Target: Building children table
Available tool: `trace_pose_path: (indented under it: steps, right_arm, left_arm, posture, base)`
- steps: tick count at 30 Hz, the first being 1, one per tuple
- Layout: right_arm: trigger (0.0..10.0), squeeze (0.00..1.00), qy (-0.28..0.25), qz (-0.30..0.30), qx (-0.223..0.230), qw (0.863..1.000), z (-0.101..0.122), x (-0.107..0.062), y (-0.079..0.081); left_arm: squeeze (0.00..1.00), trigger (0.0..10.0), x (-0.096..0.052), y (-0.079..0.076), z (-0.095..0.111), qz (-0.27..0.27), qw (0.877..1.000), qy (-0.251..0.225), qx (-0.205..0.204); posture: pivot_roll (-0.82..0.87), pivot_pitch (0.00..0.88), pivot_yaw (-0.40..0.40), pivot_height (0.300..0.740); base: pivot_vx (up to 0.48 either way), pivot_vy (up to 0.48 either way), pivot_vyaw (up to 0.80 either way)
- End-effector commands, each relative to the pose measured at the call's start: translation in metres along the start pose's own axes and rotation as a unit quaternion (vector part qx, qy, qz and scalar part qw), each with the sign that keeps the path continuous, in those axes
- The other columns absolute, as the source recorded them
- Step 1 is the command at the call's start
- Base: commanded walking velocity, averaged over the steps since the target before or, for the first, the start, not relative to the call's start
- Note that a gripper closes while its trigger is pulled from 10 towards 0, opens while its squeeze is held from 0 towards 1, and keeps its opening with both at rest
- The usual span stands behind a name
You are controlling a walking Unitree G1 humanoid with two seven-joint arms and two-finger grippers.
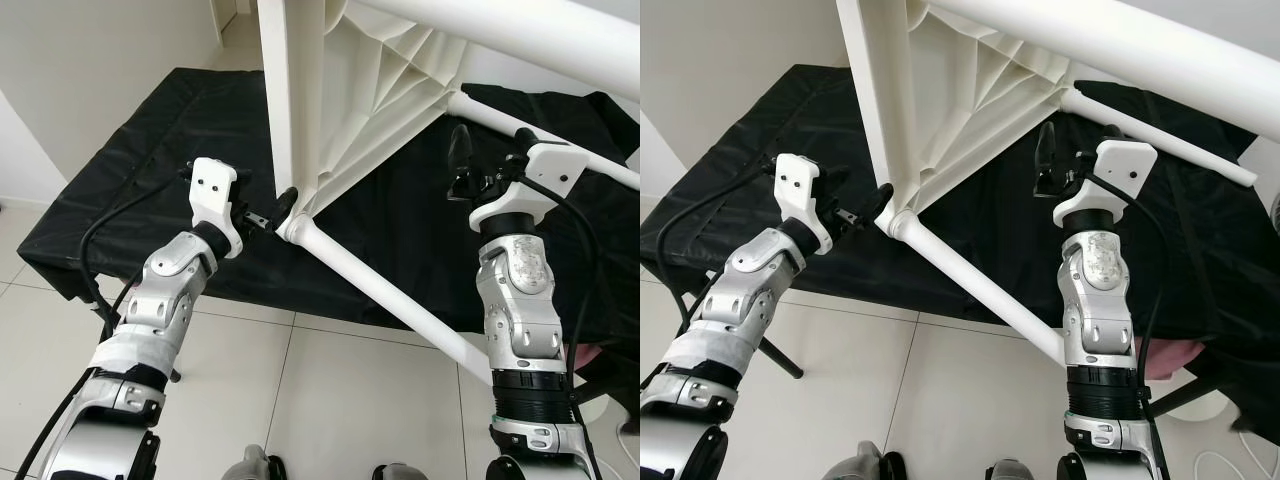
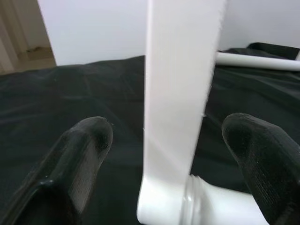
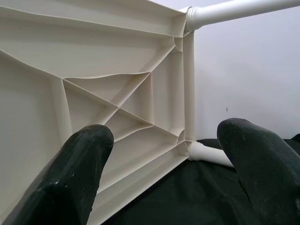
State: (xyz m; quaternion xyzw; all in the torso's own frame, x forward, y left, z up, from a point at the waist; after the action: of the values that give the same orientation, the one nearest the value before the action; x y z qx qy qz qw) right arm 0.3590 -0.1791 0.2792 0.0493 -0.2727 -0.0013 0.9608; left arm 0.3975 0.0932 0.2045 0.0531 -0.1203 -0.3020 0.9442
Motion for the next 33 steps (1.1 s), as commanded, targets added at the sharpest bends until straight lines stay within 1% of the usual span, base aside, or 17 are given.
trace_pose_path:
  steps: [1, 4, 5, 9, 12, 16, 18, 21, 23, 25, 29, 31, 32, 33]
  right_arm:
    - [10.0, 0.0, -0.004, 0.005, 0.001, 1.0, 0.002, -0.001, 0.003]
    - [10.0, 0.0, -0.003, 0.006, 0.001, 1.0, 0.002, -0.001, 0.002]
    - [10.0, 0.0, -0.003, 0.005, 0.002, 1.0, 0.002, -0.001, 0.002]
    - [10.0, 0.0, -0.003, 0.004, 0.002, 1.0, 0.001, -0.001, 0.002]
    - [10.0, 0.0, -0.003, 0.004, 0.003, 1.0, 0.001, -0.001, 0.002]
    - [10.0, 0.0, -0.007, 0.004, 0.003, 1.0, 0.004, 0.001, 0.001]
    - [10.0, 0.0, -0.007, 0.004, 0.003, 1.0, 0.004, 0.001, 0.001]
    - [10.0, 0.0, -0.008, 0.004, 0.003, 1.0, 0.004, 0.001, 0.001]
    - [10.0, 0.0, -0.008, 0.002, 0.002, 1.0, 0.005, 0.0, 0.001]
    - [10.0, 0.0, -0.008, 0.002, 0.002, 1.0, 0.005, 0.0, 0.001]
    - [10.0, 0.0, -0.011, 0.001, 0.001, 1.0, 0.008, -0.001, 0.0]
    - [10.0, 0.0, -0.013, 0.005, 0.002, 1.0, 0.009, 0.0, 0.002]
    - [10.0, 0.0, -0.013, 0.005, 0.002, 1.0, 0.009, 0.0, 0.002]
    - [10.0, 0.0, -0.015, 0.013, 0.005, 1.0, 0.011, 0.002, 0.006]
  left_arm:
    - [0.0, 10.0, 0.001, -0.016, 0.002, -0.081, 0.997, -0.008, 0.01]
    - [0.0, 10.0, 0.004, -0.012, 0.007, -0.068, 0.998, -0.014, 0.015]
    - [0.0, 10.0, 0.005, -0.008, 0.009, -0.057, 0.998, -0.015, 0.014]
    - [0.0, 10.0, 0.007, -0.003, 0.009, -0.046, 0.999, -0.012, 0.015]
    - [0.0, 10.0, 0.008, -0.002, 0.008, -0.045, 0.999, -0.011, 0.016]
    - [0.0, 10.0, 0.015, -0.003, 0.012, -0.06, 0.998, -0.018, 0.015]
    - [0.0, 10.0, 0.015, -0.003, 0.012, -0.06, 0.998, -0.018, 0.015]
    - [0.0, 10.0, 0.019, -0.005, 0.012, -0.066, 0.998, -0.018, 0.014]
    - [0.0, 10.0, 0.024, -0.009, 0.014, -0.081, 0.997, -0.02, 0.008]
    - [0.0, 10.0, 0.025, -0.011, 0.014, -0.086, 0.996, -0.021, 0.005]
    - [0.0, 10.0, 0.03, -0.026, 0.011, -0.131, 0.991, -0.014, -0.008]
    - [0.0, 10.0, 0.032, -0.031, 0.011, -0.144, 0.989, -0.013, -0.011]
    - [0.0, 10.0, 0.032, -0.031, 0.011, -0.144, 0.989, -0.013, -0.011]
    - [0.0, 10.0, 0.034, -0.037, 0.009, -0.161, 0.987, -0.011, -0.016]
  posture:
    - [-0.1, 0.077, 0.066, 0.74]
    - [-0.1, 0.082, 0.07, 0.74]
    - [-0.1, 0.082, 0.07, 0.74]
    - [-0.1, 0.086, 0.072, 0.74]
    - [-0.1, 0.086, 0.072, 0.74]
    - [-0.11, 0.091, 0.075, 0.74]
    - [-0.11, 0.091, 0.075, 0.74]
    - [-0.11, 0.096, 0.079, 0.74]
    - [-0.12, 0.109, 0.082, 0.74]
    - [-0.12, 0.109, 0.082, 0.74]
    - [-0.13, 0.128, 0.088, 0.74]
    - [-0.13, 0.138, 0.091, 0.74]
    - [-0.13, 0.138, 0.091, 0.74]
    - [-0.13, 0.138, 0.091, 0.74]
  base:
    - [0.0, 0.0, 0.0]
    - [0.0, 0.0, 0.0]
    - [0.0, 0.0, 0.0]
    - [0.0, 0.0, 0.0]
    - [0.0, 0.0, 0.0]
    - [0.0, 0.0, 0.0]
    - [0.0, 0.0, 0.0]
    - [0.0, 0.0, 0.0]
    - [0.0, 0.0, 0.0]
    - [0.0, 0.0, 0.0]
    - [0.0, 0.0, 0.0]
    - [0.0, 0.0, 0.0]
    - [0.0, 0.0, 0.0]
    - [0.0, 0.0, 0.0]
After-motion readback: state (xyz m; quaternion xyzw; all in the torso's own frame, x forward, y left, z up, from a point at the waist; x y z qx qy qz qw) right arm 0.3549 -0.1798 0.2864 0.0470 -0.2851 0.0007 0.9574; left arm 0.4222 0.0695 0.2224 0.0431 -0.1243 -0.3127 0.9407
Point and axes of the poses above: a point about 5 cm out from each wrist's last joint towards the gripper, its own x axis pointing out of the wrist towards the gripper, its own z axis along the axis of the wrist's last joint, y = z × x, the point moved 6 cm from there along x, pointing out of the wrist towards the gripper, and after that the axes turned 6 degrees about x, right-handed, at the moved point
